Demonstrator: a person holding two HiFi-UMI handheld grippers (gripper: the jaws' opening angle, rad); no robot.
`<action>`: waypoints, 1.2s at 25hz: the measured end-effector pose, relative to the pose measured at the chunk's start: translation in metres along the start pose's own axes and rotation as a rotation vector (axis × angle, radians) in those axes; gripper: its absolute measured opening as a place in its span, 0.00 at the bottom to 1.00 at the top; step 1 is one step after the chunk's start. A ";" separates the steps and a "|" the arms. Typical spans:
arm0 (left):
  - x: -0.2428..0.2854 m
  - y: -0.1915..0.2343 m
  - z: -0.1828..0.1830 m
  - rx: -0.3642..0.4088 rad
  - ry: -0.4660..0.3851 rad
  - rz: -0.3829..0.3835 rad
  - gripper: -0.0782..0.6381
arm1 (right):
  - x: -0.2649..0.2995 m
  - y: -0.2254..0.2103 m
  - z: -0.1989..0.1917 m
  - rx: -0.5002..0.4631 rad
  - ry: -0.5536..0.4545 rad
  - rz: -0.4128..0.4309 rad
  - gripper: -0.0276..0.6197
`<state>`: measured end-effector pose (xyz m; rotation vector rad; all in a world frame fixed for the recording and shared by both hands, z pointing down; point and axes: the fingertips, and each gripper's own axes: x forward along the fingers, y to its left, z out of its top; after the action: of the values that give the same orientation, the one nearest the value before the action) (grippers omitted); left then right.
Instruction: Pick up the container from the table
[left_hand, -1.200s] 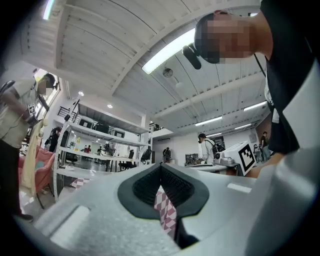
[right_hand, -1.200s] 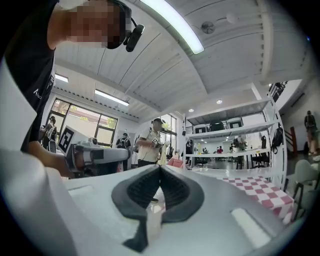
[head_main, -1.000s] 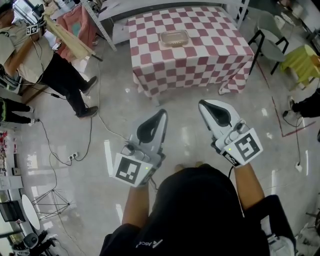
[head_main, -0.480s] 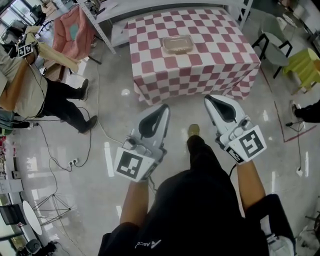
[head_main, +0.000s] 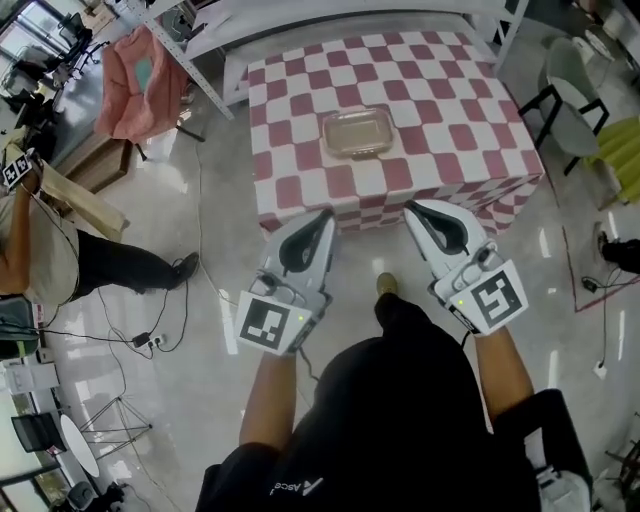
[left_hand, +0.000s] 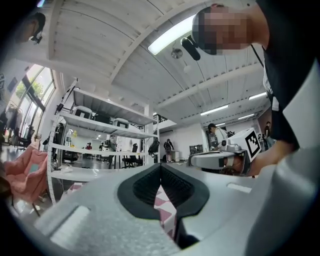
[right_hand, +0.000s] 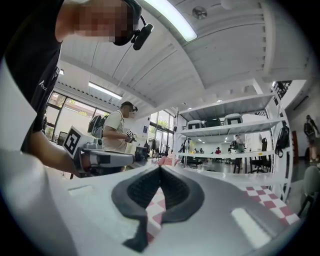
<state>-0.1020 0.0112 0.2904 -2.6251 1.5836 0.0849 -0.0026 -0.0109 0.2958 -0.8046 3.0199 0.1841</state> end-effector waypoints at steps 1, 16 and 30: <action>0.017 0.011 -0.006 0.002 0.012 0.005 0.12 | 0.011 -0.015 -0.005 -0.003 0.007 0.007 0.05; 0.168 0.100 -0.096 0.097 0.260 -0.098 0.26 | 0.115 -0.151 -0.062 0.059 0.074 0.053 0.05; 0.215 0.132 -0.202 0.302 0.704 -0.486 0.83 | 0.147 -0.186 -0.090 0.044 0.155 -0.052 0.05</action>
<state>-0.1165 -0.2584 0.4684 -2.8272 0.8851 -1.1069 -0.0359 -0.2538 0.3584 -0.9350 3.1283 0.0568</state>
